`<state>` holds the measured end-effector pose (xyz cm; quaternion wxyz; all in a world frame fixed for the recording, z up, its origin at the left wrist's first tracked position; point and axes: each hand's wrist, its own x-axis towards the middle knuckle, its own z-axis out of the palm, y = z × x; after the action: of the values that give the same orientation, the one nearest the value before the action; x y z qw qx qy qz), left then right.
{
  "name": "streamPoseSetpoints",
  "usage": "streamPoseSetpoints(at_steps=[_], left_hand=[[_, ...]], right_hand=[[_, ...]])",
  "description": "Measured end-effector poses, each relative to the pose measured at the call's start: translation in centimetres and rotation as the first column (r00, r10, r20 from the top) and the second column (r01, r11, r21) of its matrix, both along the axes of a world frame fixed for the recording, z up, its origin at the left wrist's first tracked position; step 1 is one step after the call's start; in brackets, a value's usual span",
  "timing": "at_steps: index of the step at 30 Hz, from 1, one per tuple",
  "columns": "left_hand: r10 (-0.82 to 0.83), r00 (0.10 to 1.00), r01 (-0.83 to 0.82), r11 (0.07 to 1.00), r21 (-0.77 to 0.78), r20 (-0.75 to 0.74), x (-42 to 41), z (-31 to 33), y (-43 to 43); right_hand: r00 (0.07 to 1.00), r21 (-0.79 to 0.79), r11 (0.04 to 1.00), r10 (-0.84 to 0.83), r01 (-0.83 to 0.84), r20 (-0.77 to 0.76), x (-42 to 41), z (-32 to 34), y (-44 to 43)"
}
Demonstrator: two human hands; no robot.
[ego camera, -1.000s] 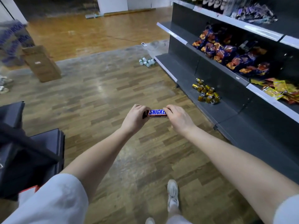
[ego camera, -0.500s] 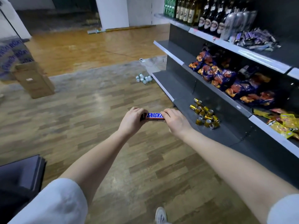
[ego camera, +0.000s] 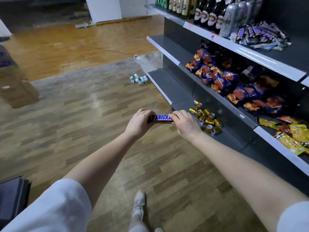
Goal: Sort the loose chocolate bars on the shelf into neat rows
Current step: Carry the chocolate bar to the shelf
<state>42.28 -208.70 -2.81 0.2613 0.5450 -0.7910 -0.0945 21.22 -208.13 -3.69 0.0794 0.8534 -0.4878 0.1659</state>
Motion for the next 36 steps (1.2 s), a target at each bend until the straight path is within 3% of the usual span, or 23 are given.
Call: streamPoseSetpoints(at_steps=[6, 13, 21, 29, 36], left_hand=[[-0.042, 0.998, 0.044, 0.998, 0.042, -0.048, -3.3, -0.8, -6.9], [-0.215, 0.972, 0.215, 0.977, -0.005, -0.099, -10.4, 2.3, -19.7], [-0.352, 0.936, 0.348, 0.930, -0.118, -0.015, -16.8, 5.7, -32.2], [-0.546, 0.833, 0.551, 0.809, -0.204, 0.089, -25.2, 4.6, -37.4], [-0.622, 0.779, 0.621, 0.752, -0.221, 0.077, -34.3, 4.1, -40.1]], right_hand=[[0.998, 0.017, 0.998, -0.061, 0.060, 0.029, -2.9, -1.2, -6.0], [0.965, -0.049, 0.969, -0.247, 0.244, -0.084, -9.7, 1.5, -13.8], [0.924, -0.092, 0.923, -0.380, 0.374, -0.054, -14.8, 6.1, -23.4], [0.836, -0.058, 0.844, -0.537, 0.534, -0.115, -21.9, 5.0, -25.3], [0.789, -0.162, 0.805, -0.593, 0.571, -0.164, -29.5, 5.9, -25.7]])
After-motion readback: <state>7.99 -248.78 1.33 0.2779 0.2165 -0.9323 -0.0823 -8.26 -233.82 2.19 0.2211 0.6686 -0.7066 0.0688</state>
